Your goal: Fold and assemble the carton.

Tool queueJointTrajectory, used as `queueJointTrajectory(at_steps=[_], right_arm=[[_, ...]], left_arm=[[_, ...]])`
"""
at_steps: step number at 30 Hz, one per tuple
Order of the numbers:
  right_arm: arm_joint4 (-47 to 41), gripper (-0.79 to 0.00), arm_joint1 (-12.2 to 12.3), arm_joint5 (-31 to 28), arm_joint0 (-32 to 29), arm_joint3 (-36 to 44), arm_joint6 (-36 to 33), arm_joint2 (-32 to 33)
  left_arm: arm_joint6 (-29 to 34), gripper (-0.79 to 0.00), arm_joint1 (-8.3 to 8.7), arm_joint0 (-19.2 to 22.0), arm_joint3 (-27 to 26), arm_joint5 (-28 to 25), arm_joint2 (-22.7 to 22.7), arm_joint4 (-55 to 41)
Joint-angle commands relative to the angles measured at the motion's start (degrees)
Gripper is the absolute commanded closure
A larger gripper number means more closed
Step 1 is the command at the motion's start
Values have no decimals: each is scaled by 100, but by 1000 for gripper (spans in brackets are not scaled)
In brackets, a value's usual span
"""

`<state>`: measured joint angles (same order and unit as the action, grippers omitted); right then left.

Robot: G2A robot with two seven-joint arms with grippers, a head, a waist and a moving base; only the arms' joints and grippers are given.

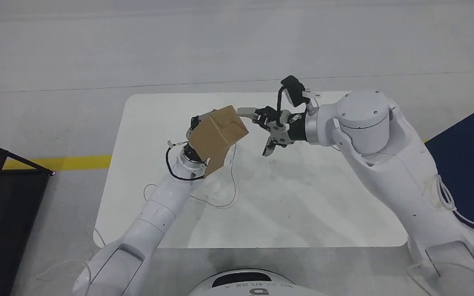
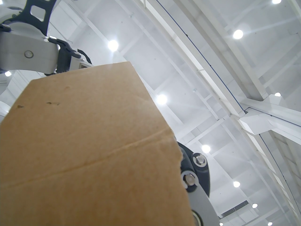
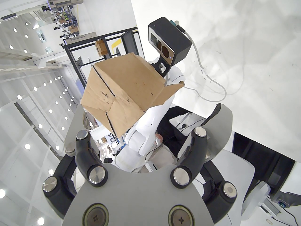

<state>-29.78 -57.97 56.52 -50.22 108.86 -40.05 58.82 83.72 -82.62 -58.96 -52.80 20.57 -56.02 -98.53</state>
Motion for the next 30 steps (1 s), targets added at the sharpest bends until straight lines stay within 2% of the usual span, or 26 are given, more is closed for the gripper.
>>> queueJointTrajectory(at_steps=[1, 22, 26, 30], right_arm=[[0, -785, 0, 0, 0, 0, 0, 0], [0, -785, 0, 0, 0, 0, 0, 0], [-225, -785, -16, -608, -212, 30, 278, 190], [-452, -785, -20, -982, -414, 85, 549, 425]], left_arm=[[0, 0, 0, 0, 0, 0, 0, 0], [0, 0, 0, 0, 0, 0, 0, 0], [-225, 0, -67, -44, -54, 225, -113, -714], [-460, 0, -177, 145, 126, 461, -9, -1377]])
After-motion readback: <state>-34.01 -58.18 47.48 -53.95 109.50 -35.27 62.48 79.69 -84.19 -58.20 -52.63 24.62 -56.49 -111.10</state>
